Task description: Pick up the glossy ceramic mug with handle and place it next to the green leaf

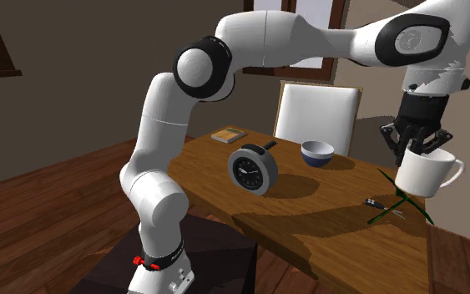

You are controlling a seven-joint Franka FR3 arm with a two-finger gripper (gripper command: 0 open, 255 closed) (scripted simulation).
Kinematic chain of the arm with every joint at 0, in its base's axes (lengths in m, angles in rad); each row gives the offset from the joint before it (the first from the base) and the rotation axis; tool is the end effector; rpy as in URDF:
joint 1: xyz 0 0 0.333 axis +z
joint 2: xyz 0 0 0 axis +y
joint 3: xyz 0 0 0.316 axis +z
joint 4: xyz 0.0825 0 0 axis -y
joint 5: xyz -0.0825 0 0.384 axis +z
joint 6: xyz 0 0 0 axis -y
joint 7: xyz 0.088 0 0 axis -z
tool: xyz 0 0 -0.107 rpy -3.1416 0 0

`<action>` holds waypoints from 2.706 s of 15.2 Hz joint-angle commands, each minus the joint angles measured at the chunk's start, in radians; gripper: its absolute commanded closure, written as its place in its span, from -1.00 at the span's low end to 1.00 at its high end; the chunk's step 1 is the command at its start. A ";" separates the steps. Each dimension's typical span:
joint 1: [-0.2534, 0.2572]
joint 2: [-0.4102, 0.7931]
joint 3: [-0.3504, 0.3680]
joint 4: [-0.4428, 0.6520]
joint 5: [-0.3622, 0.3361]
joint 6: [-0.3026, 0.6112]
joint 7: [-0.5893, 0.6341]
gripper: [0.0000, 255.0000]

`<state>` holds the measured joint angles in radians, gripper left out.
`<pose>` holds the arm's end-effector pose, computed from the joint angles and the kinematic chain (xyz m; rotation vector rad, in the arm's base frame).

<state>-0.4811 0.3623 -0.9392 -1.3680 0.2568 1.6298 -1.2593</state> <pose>0.2132 -0.5985 0.5808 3.0855 -0.2046 -0.0341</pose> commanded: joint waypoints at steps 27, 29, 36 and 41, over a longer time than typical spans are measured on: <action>0.017 0.056 0.034 -0.316 0.061 0.344 -0.052 1.00; 0.015 0.064 0.039 -0.333 0.070 0.367 -0.058 1.00; 0.003 0.100 0.062 -0.384 0.105 0.443 -0.078 1.00; -0.010 0.132 0.083 -0.415 0.136 0.497 -0.096 1.00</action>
<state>-0.4884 0.4890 -0.8596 -1.7743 0.3867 2.1138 -1.3505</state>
